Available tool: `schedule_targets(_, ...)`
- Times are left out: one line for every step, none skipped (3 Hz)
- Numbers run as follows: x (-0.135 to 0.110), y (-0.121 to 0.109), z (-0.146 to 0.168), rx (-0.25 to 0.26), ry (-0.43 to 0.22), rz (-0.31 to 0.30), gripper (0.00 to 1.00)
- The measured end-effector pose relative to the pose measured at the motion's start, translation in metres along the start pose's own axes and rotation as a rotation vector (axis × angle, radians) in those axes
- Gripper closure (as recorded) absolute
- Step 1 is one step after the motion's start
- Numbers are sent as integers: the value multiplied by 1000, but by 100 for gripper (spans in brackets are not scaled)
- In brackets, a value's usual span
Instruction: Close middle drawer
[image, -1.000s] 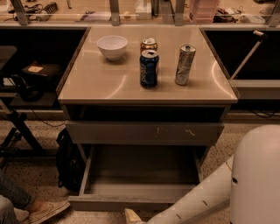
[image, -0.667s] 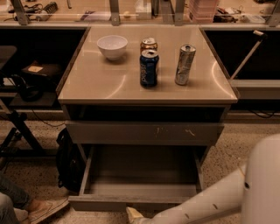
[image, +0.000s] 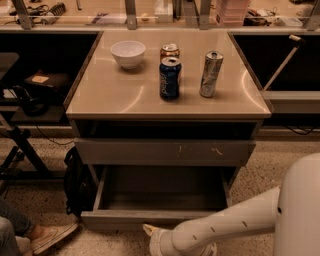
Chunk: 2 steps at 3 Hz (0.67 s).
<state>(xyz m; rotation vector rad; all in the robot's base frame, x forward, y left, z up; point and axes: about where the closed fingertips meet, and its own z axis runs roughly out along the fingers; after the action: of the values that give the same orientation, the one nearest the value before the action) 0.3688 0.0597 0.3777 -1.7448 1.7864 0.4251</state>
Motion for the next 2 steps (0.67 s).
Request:
schedule_targets(-31,-51,32,18,-32,-26,0)
schedule_targets(-31,-51,32,18,-32,-27,0)
